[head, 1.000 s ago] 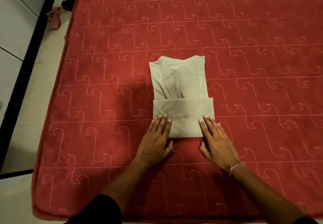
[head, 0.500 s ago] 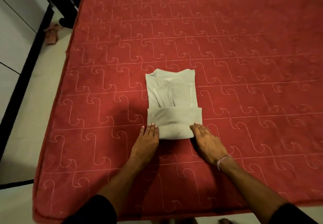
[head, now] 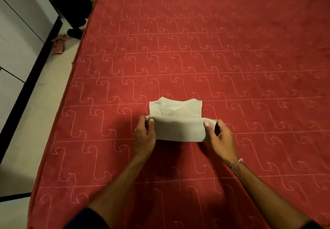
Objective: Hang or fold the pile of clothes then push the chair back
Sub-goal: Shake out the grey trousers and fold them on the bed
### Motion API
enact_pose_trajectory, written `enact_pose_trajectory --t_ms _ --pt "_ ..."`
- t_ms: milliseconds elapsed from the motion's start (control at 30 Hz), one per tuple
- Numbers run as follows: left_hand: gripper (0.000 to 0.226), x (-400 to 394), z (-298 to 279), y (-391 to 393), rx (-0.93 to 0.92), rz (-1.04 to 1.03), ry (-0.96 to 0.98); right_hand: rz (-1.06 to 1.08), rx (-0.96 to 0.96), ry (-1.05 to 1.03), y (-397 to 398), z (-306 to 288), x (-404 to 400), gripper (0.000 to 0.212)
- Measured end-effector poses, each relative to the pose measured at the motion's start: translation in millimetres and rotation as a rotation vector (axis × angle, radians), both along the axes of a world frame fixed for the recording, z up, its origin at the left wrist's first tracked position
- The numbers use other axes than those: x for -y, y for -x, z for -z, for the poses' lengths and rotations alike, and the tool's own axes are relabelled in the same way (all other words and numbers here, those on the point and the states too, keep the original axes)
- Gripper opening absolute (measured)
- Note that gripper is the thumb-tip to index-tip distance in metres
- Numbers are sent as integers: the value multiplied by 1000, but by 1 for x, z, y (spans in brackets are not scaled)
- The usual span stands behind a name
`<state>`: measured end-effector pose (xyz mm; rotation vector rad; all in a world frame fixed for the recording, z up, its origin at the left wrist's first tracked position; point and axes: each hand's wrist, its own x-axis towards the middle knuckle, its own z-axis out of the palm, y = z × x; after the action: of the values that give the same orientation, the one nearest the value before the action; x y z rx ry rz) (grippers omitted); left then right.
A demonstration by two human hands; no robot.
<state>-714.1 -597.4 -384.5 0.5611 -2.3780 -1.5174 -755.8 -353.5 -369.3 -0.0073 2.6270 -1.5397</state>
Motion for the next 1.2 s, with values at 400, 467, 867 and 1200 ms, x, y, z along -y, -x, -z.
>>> enact_pose_trajectory --t_ms 400,467,867,1200 --pt "35 0 58 103 130 -299 244 168 -17 -297 108 67 31 51" --pt "33 3 67 112 187 -322 281 152 12 -386 121 79 36 56" --pt "30 2 87 141 221 -269 621 246 -180 -670 144 94 59 29" --pt "54 6 108 121 124 572 797 -285 -165 -710 104 117 83 61"
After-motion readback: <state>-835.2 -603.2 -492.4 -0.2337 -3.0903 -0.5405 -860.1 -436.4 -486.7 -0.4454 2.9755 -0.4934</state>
